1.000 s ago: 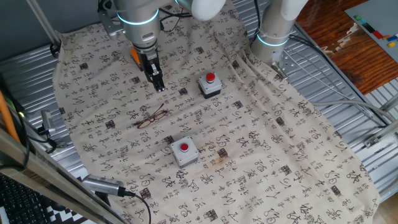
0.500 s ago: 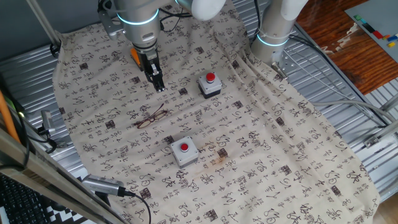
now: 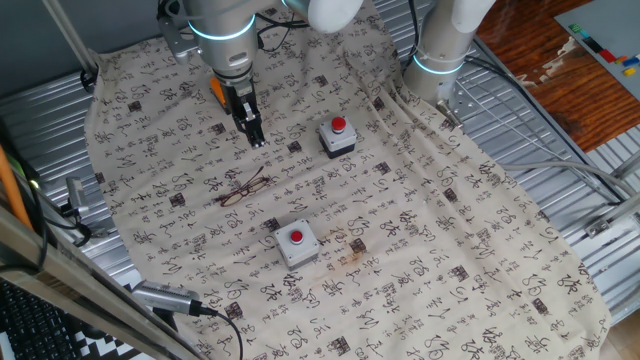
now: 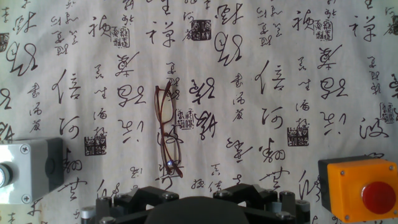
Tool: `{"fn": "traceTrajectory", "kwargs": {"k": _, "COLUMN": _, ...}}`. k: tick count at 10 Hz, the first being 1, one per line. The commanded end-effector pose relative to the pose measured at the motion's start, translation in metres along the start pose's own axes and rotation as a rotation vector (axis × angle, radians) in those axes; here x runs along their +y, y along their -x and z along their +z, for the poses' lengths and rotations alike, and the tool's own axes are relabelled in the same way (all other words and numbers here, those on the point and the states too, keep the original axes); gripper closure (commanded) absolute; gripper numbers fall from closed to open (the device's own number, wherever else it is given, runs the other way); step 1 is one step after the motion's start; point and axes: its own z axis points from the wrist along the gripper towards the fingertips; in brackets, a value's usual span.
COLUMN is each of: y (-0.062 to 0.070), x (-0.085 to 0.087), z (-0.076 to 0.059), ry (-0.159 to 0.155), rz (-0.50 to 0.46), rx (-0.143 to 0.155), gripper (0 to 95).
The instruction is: Unfold the leg of the glasses (with one hand)
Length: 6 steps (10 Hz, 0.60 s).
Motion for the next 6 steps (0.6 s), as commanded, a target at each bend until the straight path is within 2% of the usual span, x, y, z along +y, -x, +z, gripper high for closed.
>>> {"fn": "traceTrajectory", "kwargs": {"k": 1, "y": -0.0001, "x": -0.0001, "z": 0.0, "ry": 0.022, "rz": -0.046, "rx": -0.003, "gripper": 95.0}}
{"fn": "traceTrajectory", "kwargs": {"k": 6, "y": -0.0001, "x": -0.0001, "z": 0.0, "ry": 0.018, "rz": -0.045, "rx": -0.001, "gripper": 95.0}}
